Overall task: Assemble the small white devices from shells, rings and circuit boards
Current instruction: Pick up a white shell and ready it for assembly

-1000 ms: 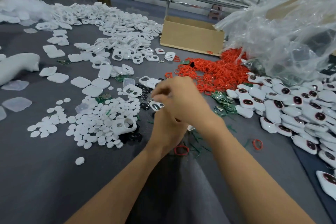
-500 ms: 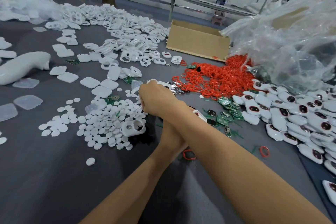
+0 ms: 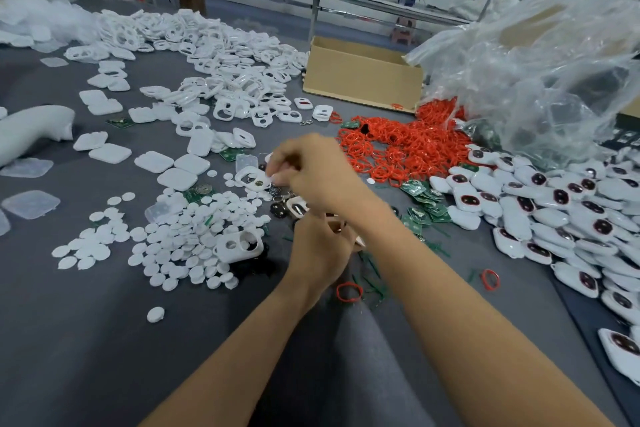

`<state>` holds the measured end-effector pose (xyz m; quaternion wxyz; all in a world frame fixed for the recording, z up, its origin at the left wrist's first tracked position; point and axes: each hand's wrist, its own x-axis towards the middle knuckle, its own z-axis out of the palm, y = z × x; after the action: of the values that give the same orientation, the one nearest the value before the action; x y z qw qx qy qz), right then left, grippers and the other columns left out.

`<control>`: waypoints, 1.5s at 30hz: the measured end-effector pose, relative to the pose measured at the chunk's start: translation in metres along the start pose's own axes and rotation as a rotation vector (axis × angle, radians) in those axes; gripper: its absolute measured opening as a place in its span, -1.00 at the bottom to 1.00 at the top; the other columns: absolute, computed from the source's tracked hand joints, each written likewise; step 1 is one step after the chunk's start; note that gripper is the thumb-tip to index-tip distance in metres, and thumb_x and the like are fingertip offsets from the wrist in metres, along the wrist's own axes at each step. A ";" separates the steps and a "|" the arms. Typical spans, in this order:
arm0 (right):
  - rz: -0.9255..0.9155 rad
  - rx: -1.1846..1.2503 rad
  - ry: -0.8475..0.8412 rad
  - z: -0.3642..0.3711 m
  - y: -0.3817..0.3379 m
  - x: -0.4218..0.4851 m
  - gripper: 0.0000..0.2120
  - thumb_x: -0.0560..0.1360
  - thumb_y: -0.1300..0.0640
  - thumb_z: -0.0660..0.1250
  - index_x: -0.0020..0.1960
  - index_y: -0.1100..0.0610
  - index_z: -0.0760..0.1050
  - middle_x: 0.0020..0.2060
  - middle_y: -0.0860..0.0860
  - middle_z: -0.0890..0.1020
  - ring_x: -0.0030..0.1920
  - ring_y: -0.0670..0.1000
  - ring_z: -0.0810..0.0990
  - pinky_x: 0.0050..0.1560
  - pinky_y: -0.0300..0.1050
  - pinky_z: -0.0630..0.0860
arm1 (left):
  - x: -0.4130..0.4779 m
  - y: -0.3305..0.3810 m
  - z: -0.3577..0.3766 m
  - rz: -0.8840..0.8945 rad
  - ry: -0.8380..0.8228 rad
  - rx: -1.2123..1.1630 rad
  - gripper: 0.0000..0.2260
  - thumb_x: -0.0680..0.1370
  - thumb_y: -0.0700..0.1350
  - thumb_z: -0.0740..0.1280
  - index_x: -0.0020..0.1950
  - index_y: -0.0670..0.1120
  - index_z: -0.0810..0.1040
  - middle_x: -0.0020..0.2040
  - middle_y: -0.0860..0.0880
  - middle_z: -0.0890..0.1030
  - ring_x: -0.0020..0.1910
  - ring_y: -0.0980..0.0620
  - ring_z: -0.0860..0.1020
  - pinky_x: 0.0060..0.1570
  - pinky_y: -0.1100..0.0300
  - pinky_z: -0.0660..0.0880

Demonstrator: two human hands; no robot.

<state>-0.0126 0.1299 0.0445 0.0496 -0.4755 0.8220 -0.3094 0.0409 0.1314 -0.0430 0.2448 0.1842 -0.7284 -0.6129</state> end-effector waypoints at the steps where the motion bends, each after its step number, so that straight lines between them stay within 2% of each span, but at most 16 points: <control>1: -0.012 0.087 0.106 -0.010 0.006 -0.010 -0.86 0.37 0.34 0.45 -0.19 0.11 0.66 -0.35 -0.02 0.58 -0.32 -0.10 0.51 -0.24 -0.33 0.43 | 0.002 0.000 -0.001 -0.041 0.007 -0.062 -0.96 0.52 -0.30 0.32 -0.10 -0.26 0.49 -0.20 -0.21 0.61 -0.19 -0.09 0.62 -0.08 0.19 0.58; 3: -0.031 0.256 0.268 -0.026 0.024 -0.036 -0.85 0.36 0.33 0.48 -0.21 0.10 0.64 -0.27 0.06 0.62 -0.28 -0.04 0.53 -0.17 -0.24 0.43 | 0.004 0.001 -0.001 -0.077 0.036 -0.126 -0.93 0.50 -0.27 0.37 -0.03 -0.19 0.55 -0.11 -0.15 0.65 -0.05 -0.14 0.63 0.02 0.04 0.58; 5: -0.006 0.452 0.322 -0.033 0.043 -0.067 -0.86 0.36 0.37 0.46 -0.21 0.15 0.62 -0.26 0.03 0.65 -0.26 -0.06 0.56 -0.14 -0.21 0.47 | 0.003 0.002 -0.001 -0.126 0.044 -0.253 -0.91 0.48 -0.27 0.36 -0.05 -0.14 0.53 -0.13 -0.15 0.68 -0.06 -0.16 0.67 -0.04 -0.01 0.62; 8: 0.109 0.559 0.349 -0.026 0.066 -0.097 -0.84 0.37 0.41 0.44 -0.20 0.17 0.63 -0.34 -0.09 0.65 -0.34 -0.16 0.54 -0.20 -0.30 0.47 | 0.001 0.003 -0.002 -0.165 0.040 -0.411 -0.90 0.53 -0.34 0.31 -0.01 -0.17 0.48 -0.27 -0.07 0.70 -0.19 -0.08 0.70 -0.20 0.14 0.64; 12: 0.176 0.399 0.374 -0.017 0.077 -0.100 -0.83 0.36 0.38 0.47 -0.21 0.12 0.66 -0.35 -0.06 0.66 -0.39 -0.14 0.53 -0.24 -0.32 0.49 | -0.001 0.004 -0.001 -0.156 0.034 -0.406 -0.89 0.55 -0.35 0.30 0.00 -0.17 0.48 -0.24 -0.09 0.71 -0.23 -0.05 0.70 -0.18 0.17 0.64; 14: 0.153 0.295 0.386 -0.014 0.077 -0.098 -0.84 0.35 0.34 0.48 -0.22 0.09 0.67 -0.34 -0.04 0.67 -0.38 -0.05 0.57 -0.25 -0.31 0.52 | 0.000 0.003 -0.002 -0.143 0.031 -0.406 -0.89 0.56 -0.34 0.31 0.01 -0.17 0.48 -0.24 -0.10 0.70 -0.27 -0.01 0.69 -0.20 0.20 0.63; 16: 0.120 0.211 0.383 -0.010 0.077 -0.098 -0.87 0.35 0.34 0.48 -0.20 0.13 0.68 -0.30 0.00 0.68 -0.32 -0.05 0.60 -0.23 -0.32 0.52 | -0.001 0.002 -0.003 -0.134 0.023 -0.397 -0.89 0.56 -0.34 0.30 0.00 -0.16 0.48 -0.26 -0.09 0.70 -0.28 0.02 0.68 -0.23 0.22 0.61; 21: 0.036 0.010 0.418 -0.005 0.078 -0.099 -0.87 0.38 0.33 0.45 -0.12 0.17 0.66 -0.26 0.03 0.69 -0.28 -0.04 0.61 -0.14 -0.13 0.54 | -0.001 -0.001 -0.002 -0.132 0.021 -0.384 -0.87 0.56 -0.36 0.30 0.00 -0.15 0.48 -0.25 -0.09 0.70 -0.22 -0.01 0.69 -0.20 0.19 0.61; 24: -0.050 -0.131 0.451 -0.002 0.077 -0.100 -0.91 0.40 0.32 0.43 -0.12 0.19 0.66 -0.24 0.10 0.65 -0.26 0.12 0.60 -0.21 0.04 0.53 | -0.001 0.000 -0.003 -0.135 0.018 -0.405 -0.88 0.56 -0.36 0.30 0.00 -0.16 0.48 -0.27 -0.08 0.70 -0.25 0.01 0.68 -0.23 0.23 0.60; 28: -0.078 -0.233 0.481 -0.002 0.076 -0.100 -0.93 0.45 0.25 0.39 -0.14 0.24 0.64 -0.18 0.14 0.55 -0.27 0.20 0.55 -0.30 0.11 0.51 | 0.000 0.004 -0.004 -0.158 0.043 -0.453 -0.90 0.58 -0.34 0.29 0.02 -0.16 0.47 -0.29 -0.07 0.69 -0.31 0.05 0.67 -0.24 0.24 0.61; 31: -0.100 -0.263 0.467 -0.001 0.077 -0.100 -0.90 0.47 0.23 0.37 -0.13 0.25 0.62 -0.18 0.14 0.55 -0.26 0.21 0.55 -0.31 0.13 0.51 | 0.000 0.006 -0.004 -0.174 0.059 -0.463 -0.91 0.58 -0.34 0.29 0.04 -0.18 0.47 -0.28 -0.08 0.68 -0.32 0.06 0.66 -0.24 0.25 0.61; 37: -0.108 -0.172 0.482 0.002 0.076 -0.100 -0.92 0.43 0.32 0.42 -0.11 0.22 0.67 -0.20 0.10 0.58 -0.27 0.15 0.57 -0.31 0.09 0.52 | -0.003 0.009 -0.005 -0.191 0.056 -0.447 -0.89 0.58 -0.35 0.29 0.07 -0.21 0.49 -0.16 -0.19 0.67 -0.30 0.05 0.66 -0.21 0.23 0.62; 41: -0.073 -0.179 0.485 0.003 0.077 -0.099 -0.92 0.41 0.26 0.43 -0.12 0.14 0.68 -0.17 0.04 0.59 -0.26 0.12 0.58 -0.29 0.08 0.54 | -0.003 0.011 -0.007 -0.172 0.004 -0.410 -0.83 0.57 -0.38 0.28 -0.01 -0.17 0.61 -0.19 -0.11 0.68 -0.25 0.07 0.65 -0.20 0.29 0.60; 45: 0.004 -0.096 0.487 0.003 0.077 -0.098 -0.93 0.40 0.24 0.47 -0.13 0.12 0.69 -0.10 0.03 0.59 -0.24 0.11 0.58 -0.23 0.08 0.53 | -0.004 0.012 -0.009 -0.171 -0.027 -0.411 -0.81 0.54 -0.40 0.31 -0.08 -0.13 0.63 -0.24 -0.06 0.69 -0.26 0.07 0.66 -0.21 0.31 0.59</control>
<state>-0.0162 0.2357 -0.0221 -0.1719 -0.3871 0.8244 -0.3755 0.0501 0.1288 -0.0302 0.2144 0.1832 -0.5730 -0.7695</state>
